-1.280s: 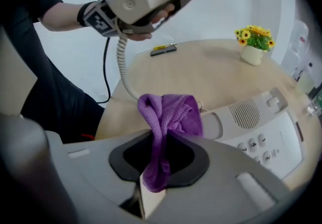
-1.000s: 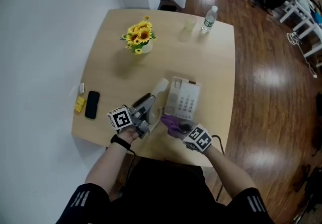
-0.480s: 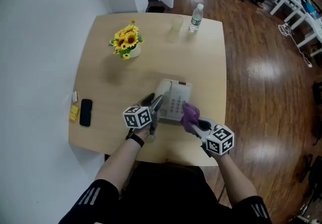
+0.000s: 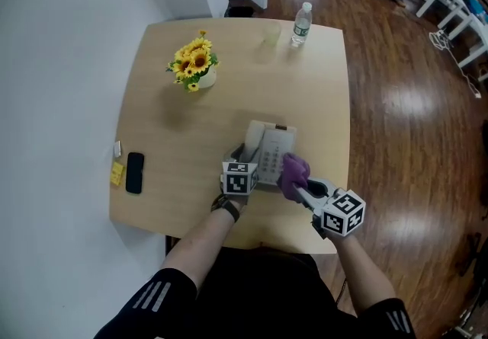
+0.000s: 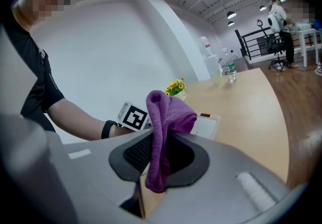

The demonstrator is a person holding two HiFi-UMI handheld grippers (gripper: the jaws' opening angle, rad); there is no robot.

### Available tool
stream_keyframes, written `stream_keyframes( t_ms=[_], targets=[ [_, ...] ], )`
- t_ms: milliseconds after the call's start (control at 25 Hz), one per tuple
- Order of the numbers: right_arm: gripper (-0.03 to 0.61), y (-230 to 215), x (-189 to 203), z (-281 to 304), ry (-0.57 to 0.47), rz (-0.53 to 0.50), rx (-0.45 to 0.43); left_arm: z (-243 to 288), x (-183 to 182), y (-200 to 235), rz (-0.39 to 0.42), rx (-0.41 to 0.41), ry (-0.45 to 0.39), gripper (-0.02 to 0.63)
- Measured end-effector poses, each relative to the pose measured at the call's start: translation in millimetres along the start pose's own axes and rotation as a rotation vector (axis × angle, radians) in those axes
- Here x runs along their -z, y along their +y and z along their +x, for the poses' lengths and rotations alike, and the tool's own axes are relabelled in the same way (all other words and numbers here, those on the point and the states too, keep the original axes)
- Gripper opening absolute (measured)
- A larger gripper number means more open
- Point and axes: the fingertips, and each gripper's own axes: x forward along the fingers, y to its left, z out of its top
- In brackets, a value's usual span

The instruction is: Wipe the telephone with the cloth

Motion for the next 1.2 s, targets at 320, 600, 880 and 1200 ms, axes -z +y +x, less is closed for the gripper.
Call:
stream_keyframes(
  t_ms=[320,600,880,1200],
  targets=[
    [0.063,-4,-2,-1,-0.017,0.015,0.002,6,3,-4,0.064,-0.058,0.108,0.21],
    [0.063,-3,3,-2,-0.024,0.032,-0.001,20,17,-8,0.073,-0.007,0.219,0.257],
    [0.063,-6,9,-7,-0.024,0.046,0.009,15,21,-7,0.103,0.056,0.228,0.279],
    [0.064,-5,-5,-14,-0.066,0.032,0.019,-44,2,11,0.168,0.122,0.115,0.281]
  ],
)
